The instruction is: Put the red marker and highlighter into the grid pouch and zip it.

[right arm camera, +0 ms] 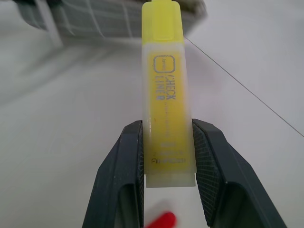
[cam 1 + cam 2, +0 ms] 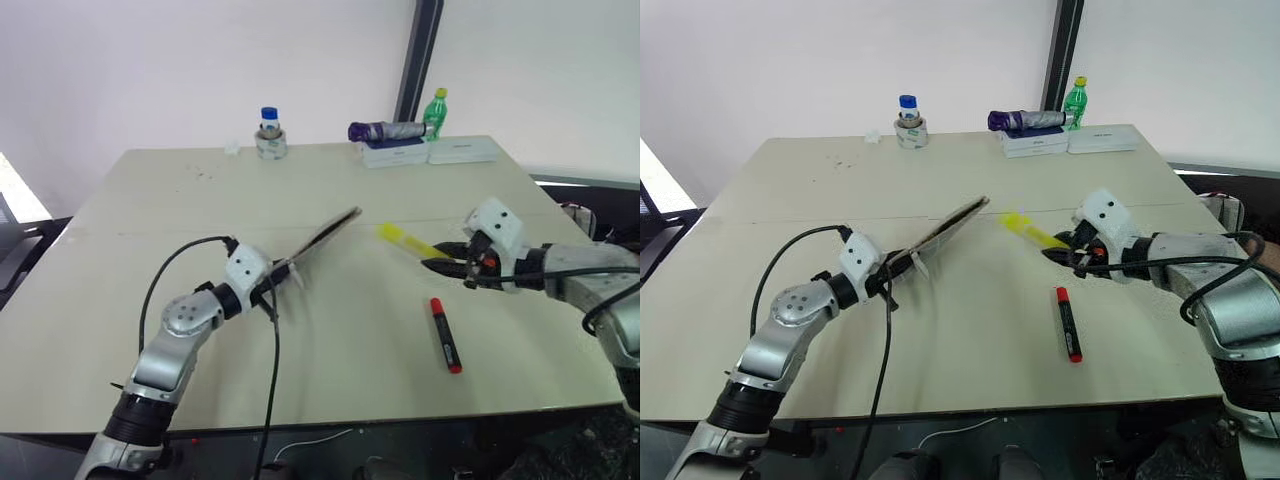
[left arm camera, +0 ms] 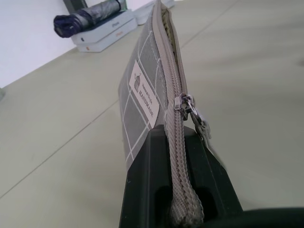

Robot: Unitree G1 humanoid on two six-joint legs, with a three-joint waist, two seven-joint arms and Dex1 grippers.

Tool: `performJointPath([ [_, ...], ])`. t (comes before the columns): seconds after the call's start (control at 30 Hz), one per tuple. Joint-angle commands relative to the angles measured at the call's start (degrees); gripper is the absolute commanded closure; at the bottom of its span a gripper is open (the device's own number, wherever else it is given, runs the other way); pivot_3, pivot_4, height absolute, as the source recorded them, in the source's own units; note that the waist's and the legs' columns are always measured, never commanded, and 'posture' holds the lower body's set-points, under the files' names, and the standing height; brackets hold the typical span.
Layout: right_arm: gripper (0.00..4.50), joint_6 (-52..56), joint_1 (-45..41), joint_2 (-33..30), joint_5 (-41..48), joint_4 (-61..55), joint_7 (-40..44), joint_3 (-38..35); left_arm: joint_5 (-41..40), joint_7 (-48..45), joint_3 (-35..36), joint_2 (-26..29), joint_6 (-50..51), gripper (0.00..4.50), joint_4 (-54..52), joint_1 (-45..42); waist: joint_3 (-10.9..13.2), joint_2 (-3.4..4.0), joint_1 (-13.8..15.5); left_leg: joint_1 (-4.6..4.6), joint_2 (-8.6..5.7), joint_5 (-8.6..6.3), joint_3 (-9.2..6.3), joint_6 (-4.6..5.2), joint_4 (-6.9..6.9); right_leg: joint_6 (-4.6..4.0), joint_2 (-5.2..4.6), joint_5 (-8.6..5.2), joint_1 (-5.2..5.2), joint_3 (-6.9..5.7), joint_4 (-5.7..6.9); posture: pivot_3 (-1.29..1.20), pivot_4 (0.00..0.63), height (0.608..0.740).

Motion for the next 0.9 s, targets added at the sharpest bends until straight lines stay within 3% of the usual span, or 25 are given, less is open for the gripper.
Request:
performJointPath([
  [0.03, 3.64, 1.7, -3.0, 0.8, 0.4, -1.8, -2.0, 1.0, 1.2, 0.4, 0.1, 0.0, -0.3, 4.50, 0.7, -0.1, 0.0, 0.00, 0.0, -0.01, 0.00, 0.00, -0.01, 0.00, 0.00, 0.00, 0.00, 0.00, -0.01, 0.00, 0.00, 0.00, 0.150, 0.740],
  [0.43, 3.64, 2.2, -6.0, 6.0, -2.0, 3.0, -5.5, 7.5, 1.5, 0.2, -1.2, -1.5, 0.3, 4.50, -2.3, 1.2, 0.0, -0.02, 0.1, -0.13, -0.01, 0.14, -0.01, -0.24, -0.01, 0.00, -0.02, 0.00, -0.12, 0.00, -0.05, 0.00, 0.150, 0.740],
  [0.9, 3.64, 0.1, -0.8, 4.8, -2.5, 1.3, -2.9, 8.3, 1.2, 0.1, -0.9, -2.2, 2.2, 4.50, -4.3, 1.8, 0.0, -0.03, 0.2, -0.16, -0.02, 0.14, -0.01, -0.24, -0.02, 0.00, -0.03, 0.00, -0.14, 0.00, -0.07, 0.00, 0.150, 0.740],
])
